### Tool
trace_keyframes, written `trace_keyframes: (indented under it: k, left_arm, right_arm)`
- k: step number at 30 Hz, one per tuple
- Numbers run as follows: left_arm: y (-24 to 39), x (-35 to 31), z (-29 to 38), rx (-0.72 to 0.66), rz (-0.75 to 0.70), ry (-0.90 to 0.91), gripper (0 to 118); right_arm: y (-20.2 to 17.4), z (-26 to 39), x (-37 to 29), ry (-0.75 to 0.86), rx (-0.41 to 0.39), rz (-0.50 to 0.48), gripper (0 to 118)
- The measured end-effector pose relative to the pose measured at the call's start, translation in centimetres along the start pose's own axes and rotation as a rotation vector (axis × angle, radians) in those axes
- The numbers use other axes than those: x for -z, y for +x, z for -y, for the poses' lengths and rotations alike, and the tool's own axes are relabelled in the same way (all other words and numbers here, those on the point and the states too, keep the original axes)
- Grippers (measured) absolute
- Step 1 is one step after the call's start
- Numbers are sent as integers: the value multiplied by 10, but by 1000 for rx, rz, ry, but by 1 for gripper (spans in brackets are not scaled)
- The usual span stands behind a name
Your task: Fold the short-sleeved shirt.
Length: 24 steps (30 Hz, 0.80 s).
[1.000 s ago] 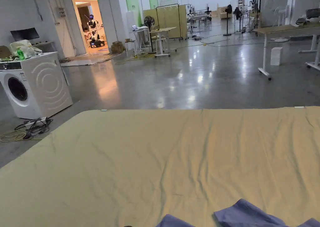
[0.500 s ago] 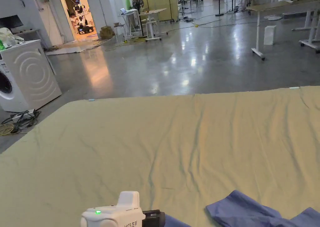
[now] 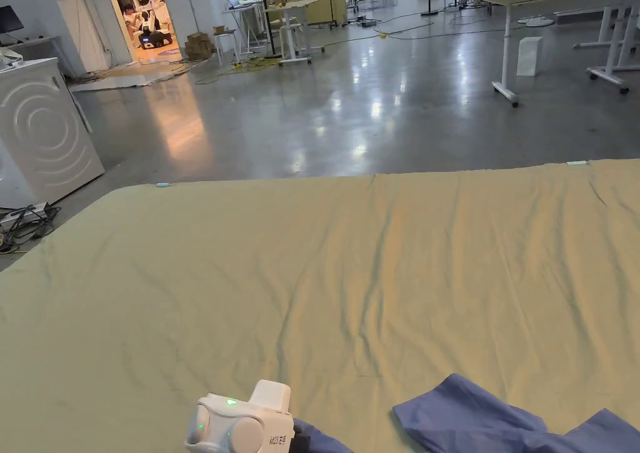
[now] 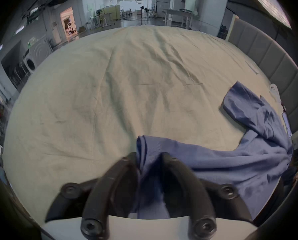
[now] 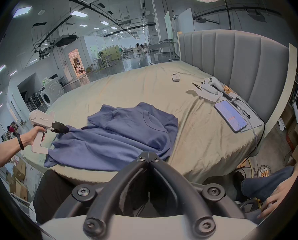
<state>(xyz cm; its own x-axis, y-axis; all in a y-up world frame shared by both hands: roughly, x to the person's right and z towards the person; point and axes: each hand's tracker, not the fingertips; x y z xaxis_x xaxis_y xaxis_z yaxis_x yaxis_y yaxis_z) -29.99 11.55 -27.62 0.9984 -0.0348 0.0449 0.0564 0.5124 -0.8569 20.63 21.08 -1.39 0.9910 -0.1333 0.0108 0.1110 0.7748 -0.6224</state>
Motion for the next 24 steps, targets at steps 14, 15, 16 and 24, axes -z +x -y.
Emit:
trace_keyframes:
  k: [14,15,16,24]
  left_arm:
    - [29,25,-12,134,-40,-137,12]
    - [27,26,-14,100,-28,-161,12]
    - [21,30,-23,133,-33,-143,12]
    - [20,21,-10,92,-10,-115,12]
  right_arm:
    - [4,-71,71,45,-155,-62,16]
    - [6,-82,89,26,-189,-74,27]
    - [7,-93,113,4,-210,-85,43]
    - [1,-146,289,-253,-268,-53,83]
